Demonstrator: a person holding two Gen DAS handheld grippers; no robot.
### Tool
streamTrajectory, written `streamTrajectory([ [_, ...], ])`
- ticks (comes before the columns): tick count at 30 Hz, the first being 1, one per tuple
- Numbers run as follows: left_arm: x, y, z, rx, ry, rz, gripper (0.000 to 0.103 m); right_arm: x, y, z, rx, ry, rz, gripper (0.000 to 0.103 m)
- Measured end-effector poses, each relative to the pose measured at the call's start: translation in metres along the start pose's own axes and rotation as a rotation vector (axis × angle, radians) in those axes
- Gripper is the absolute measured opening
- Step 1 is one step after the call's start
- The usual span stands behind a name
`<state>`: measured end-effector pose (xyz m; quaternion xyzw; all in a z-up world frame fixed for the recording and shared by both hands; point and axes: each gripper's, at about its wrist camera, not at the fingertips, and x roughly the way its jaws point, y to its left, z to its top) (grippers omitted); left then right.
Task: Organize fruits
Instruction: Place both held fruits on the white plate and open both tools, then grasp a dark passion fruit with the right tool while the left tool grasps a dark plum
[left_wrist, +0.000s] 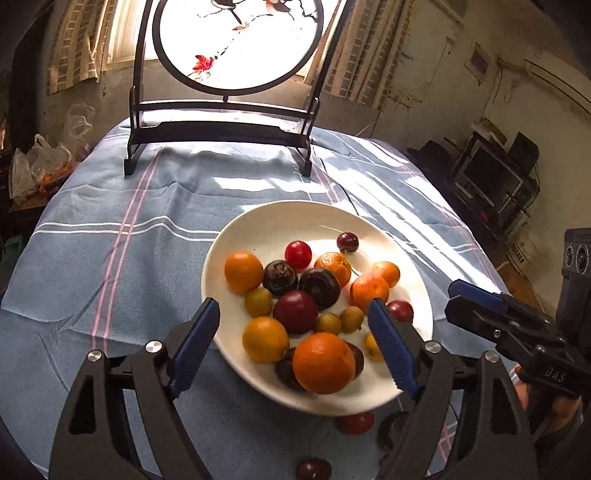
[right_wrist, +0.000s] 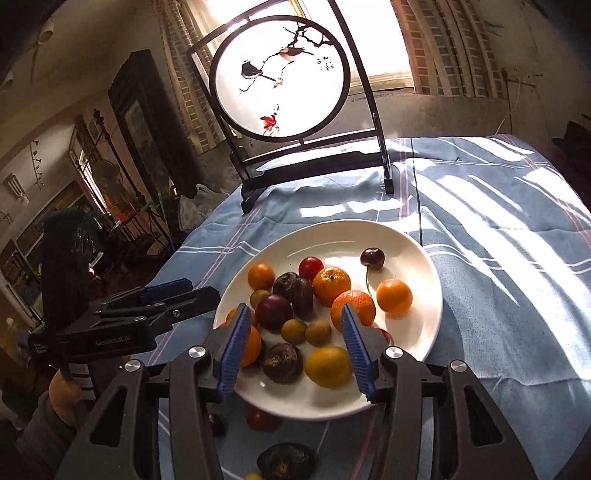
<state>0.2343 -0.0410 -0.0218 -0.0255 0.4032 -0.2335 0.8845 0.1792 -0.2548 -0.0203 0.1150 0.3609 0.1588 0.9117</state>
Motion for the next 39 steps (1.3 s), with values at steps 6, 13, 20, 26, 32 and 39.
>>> streamTrajectory([
  [6,-0.025,-0.019,-0.076,0.157,0.078,0.029,0.08,-0.035,-0.006,-0.064,0.01,0.023,0.017,0.051],
  [13,-0.003,-0.026,-0.12,0.255,0.154,0.136,0.071,-0.055,-0.024,-0.115,0.112,0.005,0.031,0.051],
  [20,0.008,-0.027,-0.116,0.242,0.159,0.145,0.029,-0.054,-0.018,-0.131,0.083,0.041,0.023,0.051],
  [26,-0.013,-0.016,-0.114,0.163,0.036,0.101,0.029,-0.04,0.0,-0.121,0.028,0.08,0.031,0.051],
  [32,-0.014,-0.011,-0.111,0.129,0.028,0.083,0.029,-0.006,0.027,-0.106,-0.064,0.127,-0.041,0.051],
  [39,-0.018,-0.011,-0.111,0.127,0.007,0.059,0.029,0.026,0.039,-0.108,-0.123,0.199,-0.165,0.047],
])
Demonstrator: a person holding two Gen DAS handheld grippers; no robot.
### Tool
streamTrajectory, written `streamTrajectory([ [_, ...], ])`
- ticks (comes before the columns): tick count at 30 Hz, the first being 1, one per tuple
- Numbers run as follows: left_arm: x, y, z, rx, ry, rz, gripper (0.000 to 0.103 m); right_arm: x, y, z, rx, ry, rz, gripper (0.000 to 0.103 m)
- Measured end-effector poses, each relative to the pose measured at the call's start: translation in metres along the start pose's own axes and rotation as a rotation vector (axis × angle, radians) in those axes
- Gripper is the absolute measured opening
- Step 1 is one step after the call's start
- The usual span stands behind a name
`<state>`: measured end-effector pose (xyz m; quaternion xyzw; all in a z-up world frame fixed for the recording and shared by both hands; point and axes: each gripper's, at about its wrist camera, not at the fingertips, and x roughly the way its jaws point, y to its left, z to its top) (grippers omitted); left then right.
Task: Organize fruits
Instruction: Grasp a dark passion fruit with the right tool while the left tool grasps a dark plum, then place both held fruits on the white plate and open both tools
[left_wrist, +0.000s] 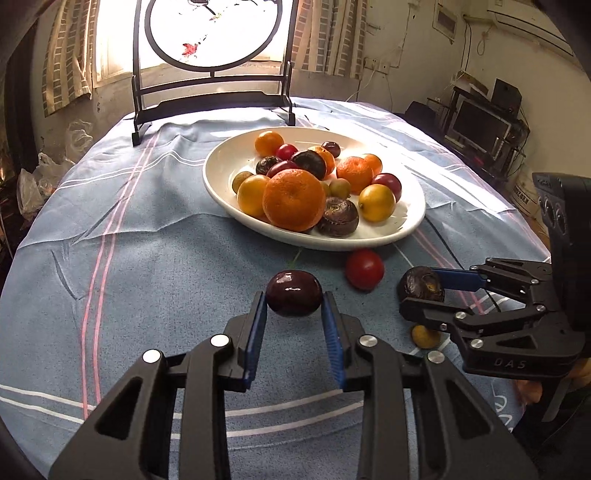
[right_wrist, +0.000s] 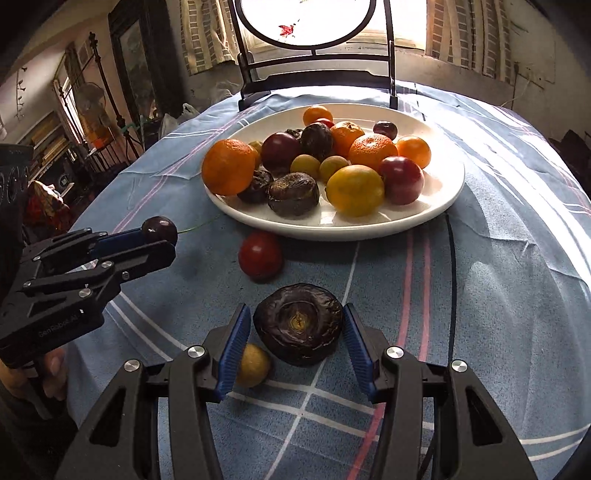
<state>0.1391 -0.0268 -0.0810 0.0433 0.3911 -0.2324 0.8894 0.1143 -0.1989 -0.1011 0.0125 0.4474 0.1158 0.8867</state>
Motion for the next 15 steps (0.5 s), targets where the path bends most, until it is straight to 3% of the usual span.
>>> streamTrajectory([
  [4,-0.004,0.001,0.0,-0.004,-0.017,-0.01,0.029,-0.015,-0.009,-0.003,0.051,-0.059,0.042,0.046],
  [9,-0.029,0.0,-0.008,-0.012,-0.126,-0.069,0.029,-0.049,-0.031,-0.005,0.123,-0.148,0.135,0.046],
  [12,-0.032,0.001,-0.004,-0.022,-0.121,-0.085,0.03,-0.063,-0.045,0.006,0.14,-0.176,0.153,0.046],
  [15,-0.031,0.01,0.02,-0.064,-0.128,-0.1,0.03,-0.063,-0.056,0.031,0.154,-0.188,0.137,0.046],
])
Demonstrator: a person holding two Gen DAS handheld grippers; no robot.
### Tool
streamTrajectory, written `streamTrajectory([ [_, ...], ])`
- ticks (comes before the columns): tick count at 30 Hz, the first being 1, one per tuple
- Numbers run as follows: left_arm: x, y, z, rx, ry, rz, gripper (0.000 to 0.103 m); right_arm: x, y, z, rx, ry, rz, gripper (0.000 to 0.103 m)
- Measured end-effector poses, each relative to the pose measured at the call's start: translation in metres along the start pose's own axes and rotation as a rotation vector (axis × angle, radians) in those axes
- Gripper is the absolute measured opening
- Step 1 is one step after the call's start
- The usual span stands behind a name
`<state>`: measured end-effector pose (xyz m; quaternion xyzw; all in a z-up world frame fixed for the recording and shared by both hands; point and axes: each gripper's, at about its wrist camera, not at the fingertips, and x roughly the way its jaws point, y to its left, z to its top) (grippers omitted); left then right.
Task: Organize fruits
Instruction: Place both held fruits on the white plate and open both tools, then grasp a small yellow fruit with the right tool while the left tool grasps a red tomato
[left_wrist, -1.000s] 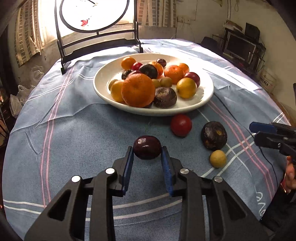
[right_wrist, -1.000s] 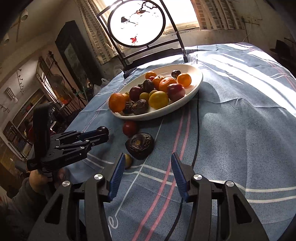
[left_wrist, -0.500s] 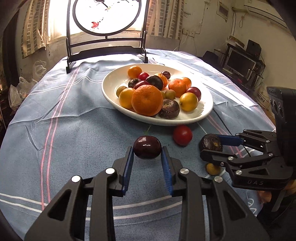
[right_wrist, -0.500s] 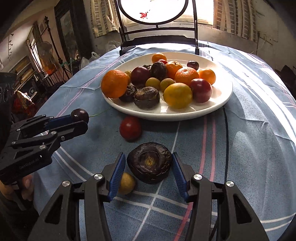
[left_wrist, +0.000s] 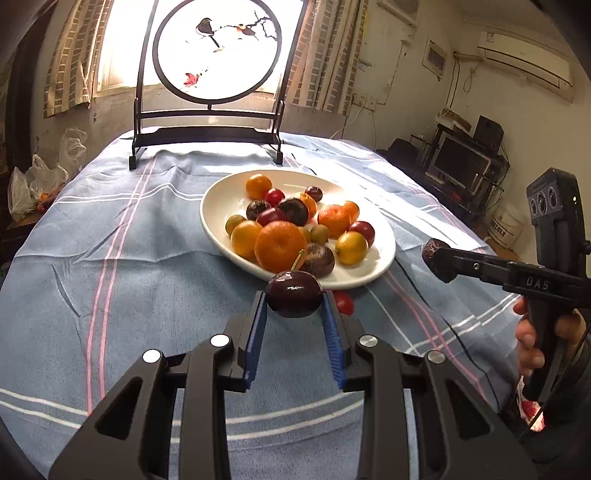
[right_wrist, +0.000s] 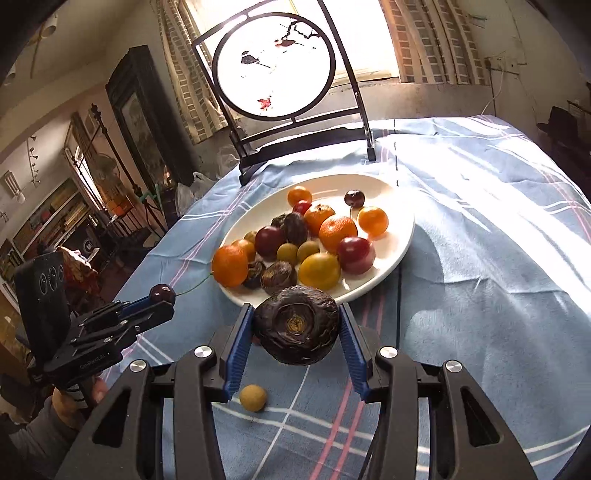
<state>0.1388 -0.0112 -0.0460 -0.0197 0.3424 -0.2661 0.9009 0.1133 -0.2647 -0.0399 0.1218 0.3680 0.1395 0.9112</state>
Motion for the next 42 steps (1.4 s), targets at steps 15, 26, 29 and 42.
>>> streamTrajectory([
  [15,0.08,0.03,0.096,-0.131,0.099,0.056,0.063,0.061,-0.001,0.082,0.047,-0.035,-0.018,0.051],
  [26,0.011,0.001,0.011,-0.011,0.123,0.086,0.069,0.014,0.038,-0.032,-0.188,0.108,0.006,0.062],
  [29,0.01,-0.001,-0.017,-0.024,0.178,0.078,0.069,0.019,0.051,-0.055,-0.274,0.127,-0.033,0.062],
  [42,0.024,-0.019,-0.043,0.003,0.25,0.109,0.069,0.035,0.042,-0.061,-0.226,0.166,0.032,0.023],
])
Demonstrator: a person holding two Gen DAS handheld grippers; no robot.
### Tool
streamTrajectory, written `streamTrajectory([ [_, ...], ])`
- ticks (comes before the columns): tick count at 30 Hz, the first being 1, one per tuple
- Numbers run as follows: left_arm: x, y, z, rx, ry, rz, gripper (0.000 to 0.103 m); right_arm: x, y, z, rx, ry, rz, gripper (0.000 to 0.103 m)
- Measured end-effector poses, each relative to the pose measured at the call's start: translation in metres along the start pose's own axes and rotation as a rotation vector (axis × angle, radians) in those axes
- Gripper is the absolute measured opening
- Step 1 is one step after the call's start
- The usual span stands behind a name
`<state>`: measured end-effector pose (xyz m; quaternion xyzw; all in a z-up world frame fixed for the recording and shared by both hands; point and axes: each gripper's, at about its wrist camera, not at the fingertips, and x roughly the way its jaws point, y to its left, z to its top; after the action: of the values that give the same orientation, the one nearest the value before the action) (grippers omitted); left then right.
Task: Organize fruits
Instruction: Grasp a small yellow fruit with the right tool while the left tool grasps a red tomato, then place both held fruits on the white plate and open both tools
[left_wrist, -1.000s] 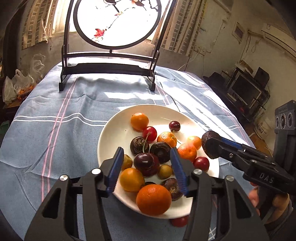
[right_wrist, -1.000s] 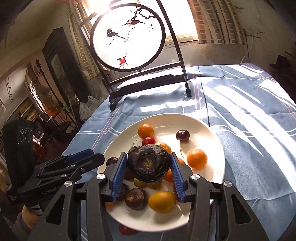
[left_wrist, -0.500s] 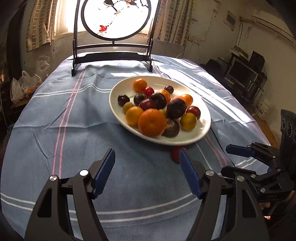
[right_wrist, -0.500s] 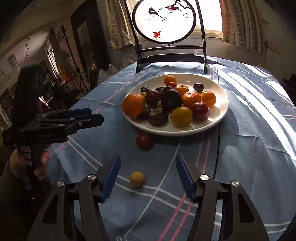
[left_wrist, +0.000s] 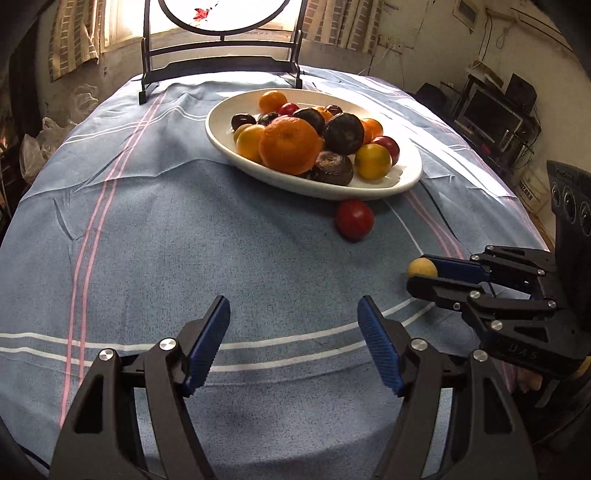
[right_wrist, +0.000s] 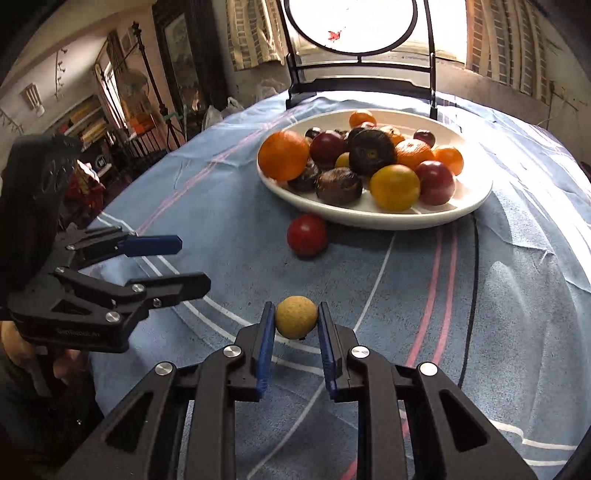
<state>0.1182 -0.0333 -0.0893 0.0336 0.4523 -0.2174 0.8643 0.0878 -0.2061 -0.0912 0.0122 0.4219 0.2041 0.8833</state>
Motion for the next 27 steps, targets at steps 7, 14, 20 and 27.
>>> streamTrajectory([
  [7,0.028,-0.037,0.031,0.047,0.015,0.019,0.069,-0.031,-0.066,0.0,0.176,-0.137,-0.015,0.023],
  [14,0.058,-0.051,0.054,0.034,0.042,0.069,0.044,-0.039,-0.069,-0.007,0.164,-0.172,0.025,0.023],
  [20,0.046,-0.05,0.042,0.044,0.0,0.04,0.029,-0.042,-0.077,-0.008,0.203,-0.193,0.065,0.023],
  [27,0.007,-0.048,0.028,0.045,-0.108,-0.003,0.029,-0.044,-0.073,-0.008,0.19,-0.201,0.056,0.023],
])
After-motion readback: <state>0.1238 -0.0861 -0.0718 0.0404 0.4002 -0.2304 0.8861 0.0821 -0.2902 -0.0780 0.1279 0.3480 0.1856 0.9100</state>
